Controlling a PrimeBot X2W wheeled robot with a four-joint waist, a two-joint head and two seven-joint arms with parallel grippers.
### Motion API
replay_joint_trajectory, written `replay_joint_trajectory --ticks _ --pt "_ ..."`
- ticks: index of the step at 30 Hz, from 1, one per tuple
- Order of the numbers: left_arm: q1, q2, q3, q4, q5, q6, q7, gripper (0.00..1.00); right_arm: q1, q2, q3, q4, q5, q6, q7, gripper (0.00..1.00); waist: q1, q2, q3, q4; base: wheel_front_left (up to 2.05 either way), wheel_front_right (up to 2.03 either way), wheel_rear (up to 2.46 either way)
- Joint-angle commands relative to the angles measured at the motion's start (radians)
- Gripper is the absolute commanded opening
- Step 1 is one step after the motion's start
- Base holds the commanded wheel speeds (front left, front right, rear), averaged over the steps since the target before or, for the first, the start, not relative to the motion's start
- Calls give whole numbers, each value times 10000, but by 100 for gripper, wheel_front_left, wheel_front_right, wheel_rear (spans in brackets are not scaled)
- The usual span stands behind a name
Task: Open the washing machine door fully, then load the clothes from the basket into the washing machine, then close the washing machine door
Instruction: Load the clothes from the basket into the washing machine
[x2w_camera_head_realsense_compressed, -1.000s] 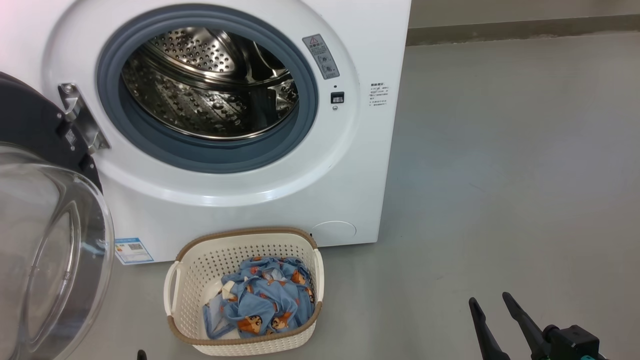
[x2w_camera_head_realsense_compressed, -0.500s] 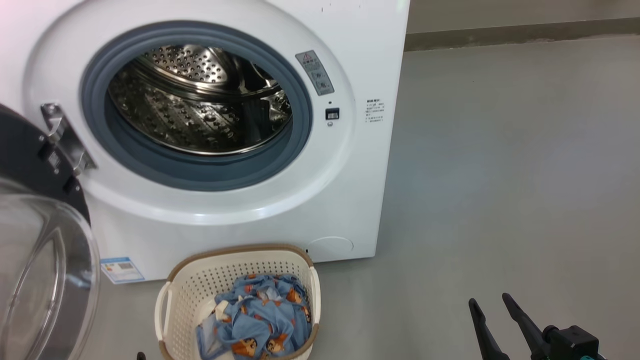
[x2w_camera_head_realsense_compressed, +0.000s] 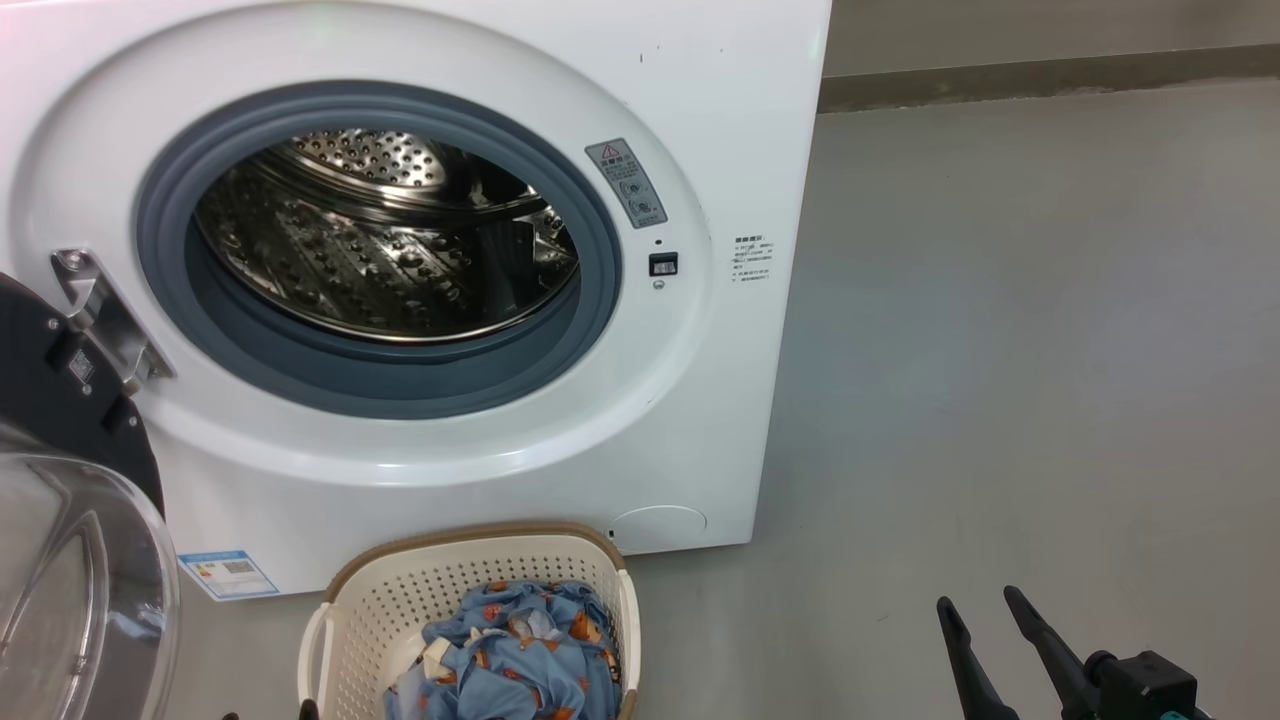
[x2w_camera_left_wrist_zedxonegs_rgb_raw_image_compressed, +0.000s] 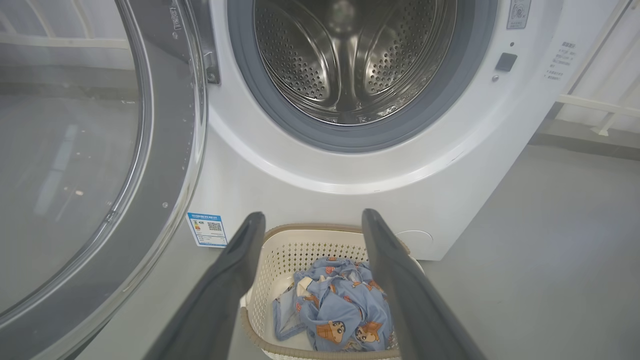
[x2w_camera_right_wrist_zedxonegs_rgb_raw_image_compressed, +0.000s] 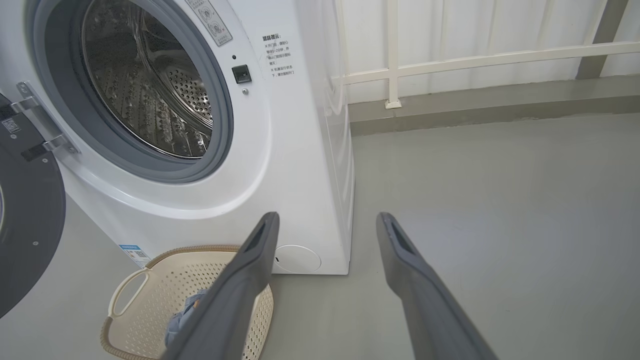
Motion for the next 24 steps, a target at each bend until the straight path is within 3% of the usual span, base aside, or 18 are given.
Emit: replay_joint_trajectory --ticks 1,24 --pt "-218 40 333 -259 99 4 -107 100 -273 -138 251 -210 17 16 -120 100 -1 0 2 9 0 0 0" --pt "-187 21 364 -277 93 -8 -107 100 -290 -142 272 -208 14 16 -120 100 -1 0 83 5 0 0 0"
